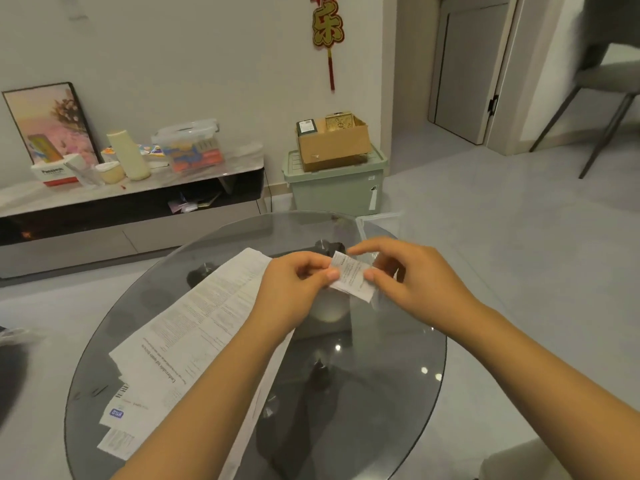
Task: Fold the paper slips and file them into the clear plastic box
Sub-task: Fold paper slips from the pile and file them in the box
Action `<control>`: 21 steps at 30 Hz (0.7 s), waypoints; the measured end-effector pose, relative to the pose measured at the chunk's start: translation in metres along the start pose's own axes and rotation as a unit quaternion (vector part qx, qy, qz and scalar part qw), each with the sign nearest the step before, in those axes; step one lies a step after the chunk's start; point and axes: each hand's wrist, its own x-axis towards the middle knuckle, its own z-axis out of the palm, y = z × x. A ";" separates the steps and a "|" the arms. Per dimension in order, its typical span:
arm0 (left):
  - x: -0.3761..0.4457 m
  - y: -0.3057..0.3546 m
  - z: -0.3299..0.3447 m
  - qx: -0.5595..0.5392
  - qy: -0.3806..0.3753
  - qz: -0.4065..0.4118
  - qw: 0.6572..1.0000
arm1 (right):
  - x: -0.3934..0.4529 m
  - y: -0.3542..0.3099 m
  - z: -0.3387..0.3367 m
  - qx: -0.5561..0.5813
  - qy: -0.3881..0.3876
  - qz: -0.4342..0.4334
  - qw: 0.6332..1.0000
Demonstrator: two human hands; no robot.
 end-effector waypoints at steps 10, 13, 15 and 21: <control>0.052 -0.002 0.050 0.225 -0.138 0.174 0.949 | 0.025 0.056 -0.033 -0.118 0.107 0.141 0.977; 0.060 0.000 0.065 0.317 -0.207 0.257 0.889 | 0.026 0.062 -0.033 -0.138 0.078 0.163 0.974; 0.069 -0.001 0.074 0.340 -0.236 0.294 0.862 | 0.026 0.063 -0.030 -0.153 0.067 0.167 0.972; 0.082 -0.009 0.094 0.381 -0.273 0.333 0.818 | 0.027 0.062 -0.025 -0.191 0.060 0.167 0.965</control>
